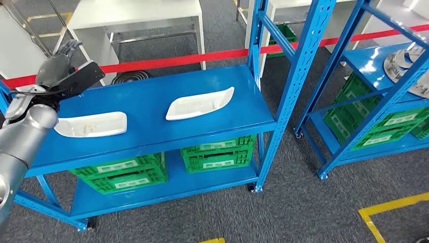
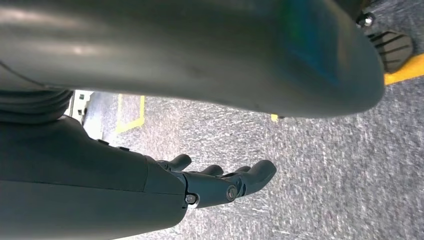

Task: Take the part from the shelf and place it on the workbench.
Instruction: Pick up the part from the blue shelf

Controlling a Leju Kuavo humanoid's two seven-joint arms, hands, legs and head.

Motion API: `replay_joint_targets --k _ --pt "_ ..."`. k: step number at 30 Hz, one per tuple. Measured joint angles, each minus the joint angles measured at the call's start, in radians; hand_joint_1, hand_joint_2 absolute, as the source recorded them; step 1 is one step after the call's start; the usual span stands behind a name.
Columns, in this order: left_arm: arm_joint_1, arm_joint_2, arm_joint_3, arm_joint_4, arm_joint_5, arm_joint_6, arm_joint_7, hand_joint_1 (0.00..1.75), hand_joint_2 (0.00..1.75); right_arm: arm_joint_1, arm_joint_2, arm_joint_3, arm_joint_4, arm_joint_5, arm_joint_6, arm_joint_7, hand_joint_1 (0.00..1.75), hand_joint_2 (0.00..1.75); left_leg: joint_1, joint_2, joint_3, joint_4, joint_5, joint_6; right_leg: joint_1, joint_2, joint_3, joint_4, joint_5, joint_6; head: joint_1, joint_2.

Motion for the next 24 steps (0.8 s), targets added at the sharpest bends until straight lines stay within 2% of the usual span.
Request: replay_joint_targets --k 1,3,4,5,6,8,9,10,11,13,15,16,17,18,20,24 --pt "-0.001 0.001 0.000 0.000 0.000 0.000 0.000 0.00 0.00 -0.001 0.000 0.000 0.000 0.000 0.000 0.000 0.00 0.00 -0.001 -0.001 0.003 -0.018 0.017 0.005 0.002 0.001 0.007 0.004 -0.005 0.006 0.000 0.000" --pt "-0.001 0.001 0.000 -0.003 0.000 -0.001 0.000 0.00 0.00 -0.001 -0.001 0.000 0.000 0.000 0.000 0.000 0.00 0.00 0.003 -0.002 0.026 -0.023 0.024 0.017 0.004 0.000 0.018 0.013 -0.011 0.017 0.000 0.000" --pt "-0.001 0.000 0.001 -0.003 0.002 -0.001 0.000 0.00 0.00 -0.001 -0.002 0.000 0.000 0.000 -0.001 0.000 0.00 0.00 0.005 -0.002 0.037 -0.025 0.025 0.024 0.005 -0.003 0.014 0.036 -0.016 0.021 0.001 0.000" --pt "-0.001 0.000 0.002 -0.003 0.006 -0.003 0.000 0.00 0.00 -0.001 -0.004 0.000 0.000 0.000 -0.002 0.001 0.00 0.00 0.006 -0.001 0.048 -0.024 0.023 0.029 0.004 -0.007 -0.002 0.072 -0.030 0.026 0.002 0.000" --pt "0.000 -0.001 0.006 -0.004 0.015 -0.009 -0.003 0.00 0.00 -0.002 -0.005 0.000 0.000 0.000 -0.003 0.001 0.00 0.00 0.006 -0.001 0.054 -0.024 0.019 0.032 0.002 -0.011 -0.034 0.128 -0.051 0.031 0.002 0.000" --pt "0.008 0.000 0.020 -0.003 0.049 -0.040 -0.021 0.00 0.87 -0.003 -0.005 0.000 0.000 0.000 -0.004 0.001 0.00 0.00 0.006 -0.001 0.060 -0.022 0.011 0.036 0.000 -0.014 -0.115 0.247 -0.104 0.038 0.003 0.000" --pt "0.015 0.000 0.029 -0.003 0.071 -0.064 -0.034 0.00 1.31 -0.003 -0.005 0.000 0.000 0.000 -0.004 0.001 0.00 0.00 0.005 -0.003 0.063 -0.022 0.005 0.036 0.000 -0.015 -0.144 0.278 -0.118 0.039 0.003 0.000" --pt "0.024 0.000 0.040 -0.003 0.094 -0.093 -0.049 0.00 1.75 -0.002 -0.005 0.000 0.000 0.000 -0.005 0.000 0.00 0.00 0.005 -0.004 0.068 -0.020 -0.001 0.035 0.000 -0.015 -0.157 0.272 -0.108 0.038 0.003 0.000" --pt "0.031 0.001 0.051 -0.004 0.117 -0.125 -0.065 0.00 1.75 -0.002 -0.006 0.000 0.000 0.000 -0.005 -0.002 0.00 0.00 0.005 -0.005 0.073 -0.018 -0.008 0.034 0.000 -0.015 -0.151 0.232 -0.075 0.036 0.003 0.000" --pt "0.045 0.007 0.079 -0.004 0.165 -0.207 -0.106 0.00 1.75 -0.001 -0.007 0.000 0.000 -0.001 -0.004 -0.005 0.00 0.00 0.005 -0.005 0.083 -0.012 -0.022 0.028 0.003 -0.016 -0.110 0.095 0.016 0.027 0.003 0.000" --pt "0.058 0.019 0.105 -0.007 0.208 -0.314 -0.158 0.00 1.75 -0.002 -0.008 0.000 0.000 -0.004 -0.001 -0.009 0.00 0.00 0.003 -0.005 0.087 -0.011 -0.031 0.017 0.008 -0.016 -0.083 0.014 0.050 0.017 0.002 0.000" --pt "0.068 0.026 0.115 -0.009 0.224 -0.368 -0.184 0.00 1.75 -0.002 -0.008 0.000 0.000 -0.006 0.001 -0.011 0.00 0.00 0.002 -0.005 0.086 -0.009 -0.032 0.011 0.009 -0.016 -0.080 0.007 0.049 0.012 0.002 0.000" --pt "0.078 0.033 0.121 -0.012 0.239 -0.420 -0.209 0.00 1.75 -0.001 -0.008 0.000 0.000 -0.008 0.002 -0.012 0.00 0.00 0.001 -0.004 0.088 -0.010 -0.033 0.013 0.008 -0.015 -0.075 0.002 0.054 0.013 0.002 0.000" --pt "0.089 0.041 0.127 -0.014 0.250 -0.464 -0.232 0.00 1.75 0.000 -0.008 0.000 0.000 -0.008 0.003 -0.013 0.00 0.00 0.000 -0.003 0.091 -0.011 -0.035 0.019 0.007 -0.014 -0.070 -0.001 0.063 0.013 0.001 0.000" --pt "0.111 0.059 0.132 -0.017 0.268 -0.531 -0.273 0.00 1.75 0.000 -0.008 0.000 0.000 -0.009 0.004 -0.009 0.00 0.00 -0.001 0.002 0.099 -0.017 -0.040 0.030 0.007 -0.010 -0.067 -0.001 0.065 0.014 -0.001 0.000" --pt "0.152 0.096 0.134 -0.019 0.296 -0.643 -0.335 0.00 1.75 0.001 -0.008 -0.001 0.000 -0.011 0.002 0.002 0.00 0.00 -0.001 0.007 0.107 -0.026 -0.041 0.024 0.008 -0.006 -0.066 0.000 0.060 0.005 -0.002 0.000"
